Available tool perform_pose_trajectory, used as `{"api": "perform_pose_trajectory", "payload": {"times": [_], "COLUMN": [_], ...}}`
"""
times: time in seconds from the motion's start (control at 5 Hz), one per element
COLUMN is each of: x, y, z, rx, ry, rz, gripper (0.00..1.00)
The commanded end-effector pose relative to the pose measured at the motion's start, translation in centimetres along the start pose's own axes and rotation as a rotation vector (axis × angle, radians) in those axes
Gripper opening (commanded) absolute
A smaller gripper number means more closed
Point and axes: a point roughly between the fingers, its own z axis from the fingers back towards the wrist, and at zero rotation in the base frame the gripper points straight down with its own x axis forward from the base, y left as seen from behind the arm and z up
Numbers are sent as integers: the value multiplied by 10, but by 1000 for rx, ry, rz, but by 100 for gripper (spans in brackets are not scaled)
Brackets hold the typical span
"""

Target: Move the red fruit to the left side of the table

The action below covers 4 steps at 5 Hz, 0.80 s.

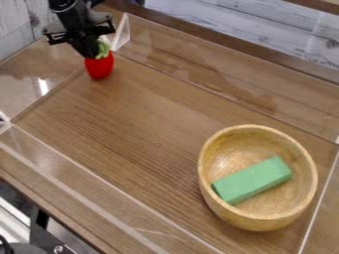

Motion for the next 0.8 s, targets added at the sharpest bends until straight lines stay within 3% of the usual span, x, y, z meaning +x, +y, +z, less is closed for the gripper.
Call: {"api": "perform_pose_trajectory", "payload": {"times": [0.0,0.2,0.4,0.6], "x": [5,-1,-3,-8], "y": [4,3,7,11], "z": [-1,-10,-12,-17], "rx": [41,69,76,89], "ry": [-55,-68,-68,-73], "rz": [28,67,82,90], "gripper": [100,0,0,100]}}
